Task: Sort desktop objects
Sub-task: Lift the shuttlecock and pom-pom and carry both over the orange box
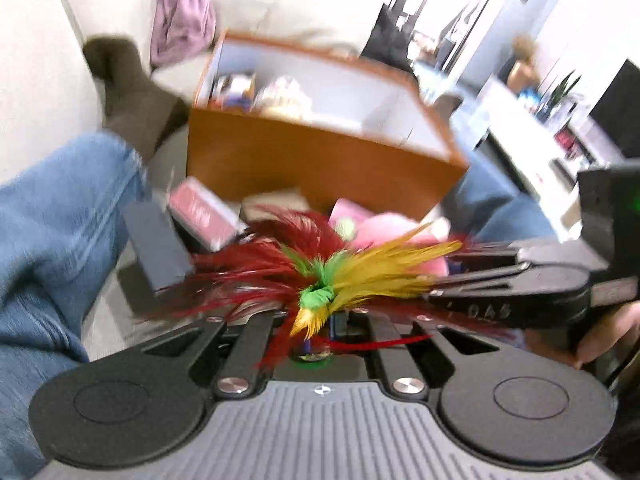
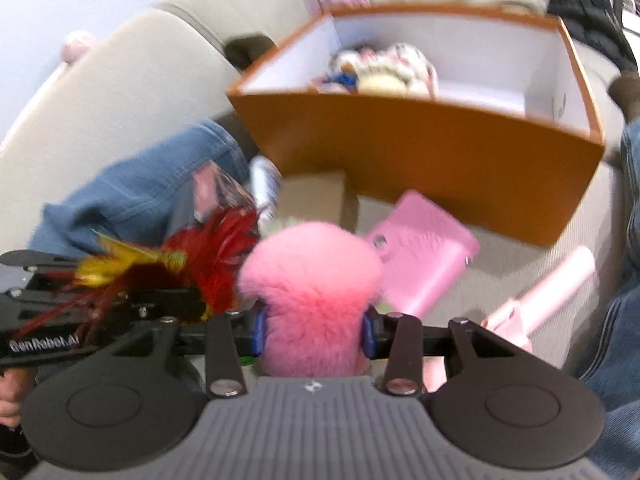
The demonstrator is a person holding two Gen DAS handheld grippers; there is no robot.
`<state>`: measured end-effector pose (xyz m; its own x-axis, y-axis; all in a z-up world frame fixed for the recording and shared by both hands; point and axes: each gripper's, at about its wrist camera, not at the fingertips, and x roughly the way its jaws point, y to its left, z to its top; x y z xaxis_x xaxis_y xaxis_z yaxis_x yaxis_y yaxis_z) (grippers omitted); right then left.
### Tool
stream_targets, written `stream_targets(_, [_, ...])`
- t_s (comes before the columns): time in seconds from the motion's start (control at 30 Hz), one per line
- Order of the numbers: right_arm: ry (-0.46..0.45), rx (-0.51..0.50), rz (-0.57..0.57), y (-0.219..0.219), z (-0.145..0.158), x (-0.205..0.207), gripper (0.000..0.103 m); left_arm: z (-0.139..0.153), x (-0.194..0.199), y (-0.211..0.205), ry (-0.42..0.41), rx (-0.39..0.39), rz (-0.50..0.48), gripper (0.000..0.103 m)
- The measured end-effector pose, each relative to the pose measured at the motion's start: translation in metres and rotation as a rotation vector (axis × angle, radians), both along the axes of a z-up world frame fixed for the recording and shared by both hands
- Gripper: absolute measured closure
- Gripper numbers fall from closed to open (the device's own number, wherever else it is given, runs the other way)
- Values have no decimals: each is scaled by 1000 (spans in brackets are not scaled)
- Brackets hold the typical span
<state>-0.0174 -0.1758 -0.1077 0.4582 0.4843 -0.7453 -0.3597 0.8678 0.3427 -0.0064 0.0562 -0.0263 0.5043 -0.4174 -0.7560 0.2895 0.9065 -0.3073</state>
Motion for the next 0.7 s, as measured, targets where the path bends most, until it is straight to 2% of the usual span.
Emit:
stream_targets(0.1, [-59,10,3,-4,18,-1,59,20,5,2,-56,-36,5,95])
stream_targets(0.17, [-92,19,0,-7,28,2,59,31,25,-15,-86,-47,7,95])
stream_targets(0.47, [-186,145,-9,-21,81,31,59,82,61,-21,-231,-60,27,95])
stream_targets(0.7, [-256,149,-42,-21,107,67,59,105,98,-18,-310,-68,49,95])
